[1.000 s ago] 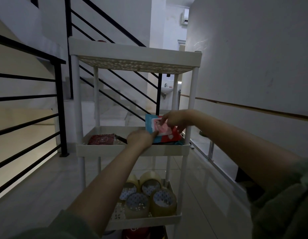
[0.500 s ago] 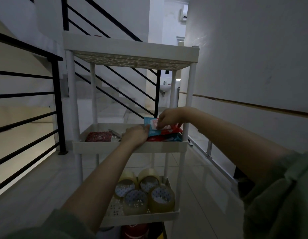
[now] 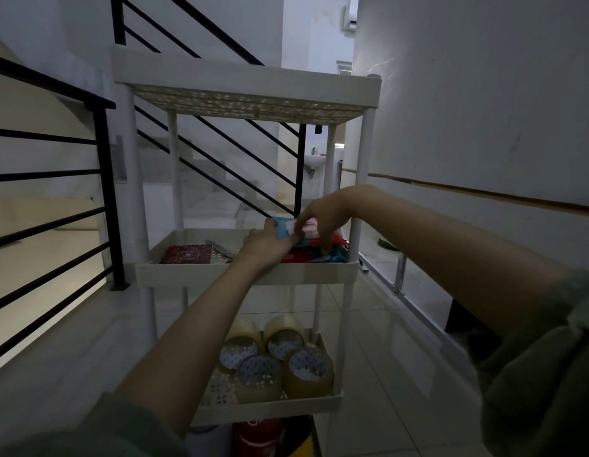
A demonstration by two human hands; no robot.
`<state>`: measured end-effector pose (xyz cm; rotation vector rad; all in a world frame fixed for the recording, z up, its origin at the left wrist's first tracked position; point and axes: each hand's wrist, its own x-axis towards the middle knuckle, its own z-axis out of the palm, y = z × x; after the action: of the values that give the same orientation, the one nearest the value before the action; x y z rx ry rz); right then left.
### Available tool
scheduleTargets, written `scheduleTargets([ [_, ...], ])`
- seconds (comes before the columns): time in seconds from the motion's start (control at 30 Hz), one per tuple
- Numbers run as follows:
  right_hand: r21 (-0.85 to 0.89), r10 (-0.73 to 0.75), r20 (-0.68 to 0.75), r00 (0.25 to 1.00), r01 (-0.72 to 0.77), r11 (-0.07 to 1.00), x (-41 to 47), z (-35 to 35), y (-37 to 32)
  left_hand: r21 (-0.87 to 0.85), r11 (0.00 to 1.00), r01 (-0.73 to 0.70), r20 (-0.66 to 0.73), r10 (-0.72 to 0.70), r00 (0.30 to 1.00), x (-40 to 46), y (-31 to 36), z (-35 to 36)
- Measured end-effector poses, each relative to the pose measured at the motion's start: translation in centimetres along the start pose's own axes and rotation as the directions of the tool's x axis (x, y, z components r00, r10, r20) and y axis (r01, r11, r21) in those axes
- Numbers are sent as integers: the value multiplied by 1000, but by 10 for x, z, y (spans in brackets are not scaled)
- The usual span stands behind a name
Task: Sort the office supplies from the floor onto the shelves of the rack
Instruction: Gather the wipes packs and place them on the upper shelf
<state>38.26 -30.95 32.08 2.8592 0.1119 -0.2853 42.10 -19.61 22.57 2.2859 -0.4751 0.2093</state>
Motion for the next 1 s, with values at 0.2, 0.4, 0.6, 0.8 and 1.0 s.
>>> scheduleTargets([
  [0.2, 48, -10, 13, 1000, 9, 999, 2, 6, -1, 18, 999, -42, 21, 42, 999, -3, 0, -2],
  [0.4, 317, 43, -108, 993, -6, 949, -14, 0, 1, 61, 998, -29, -48, 32, 998, 0, -2, -4],
  [0.6, 429, 228, -132, 965, -152, 891, -11, 4, -5, -100, 995, -8, -59, 2, 998, -8, 6, -4],
  [0.8, 402, 343, -110, 933, -274, 874, 2, 26, -20, -29, 999, -42, -5, 42, 999, -12, 7, -5],
  [1.0, 512, 314, -146, 938, -200, 835, 7, 27, -19, 83, 995, -48, -13, 49, 999, -3, -1, -4],
])
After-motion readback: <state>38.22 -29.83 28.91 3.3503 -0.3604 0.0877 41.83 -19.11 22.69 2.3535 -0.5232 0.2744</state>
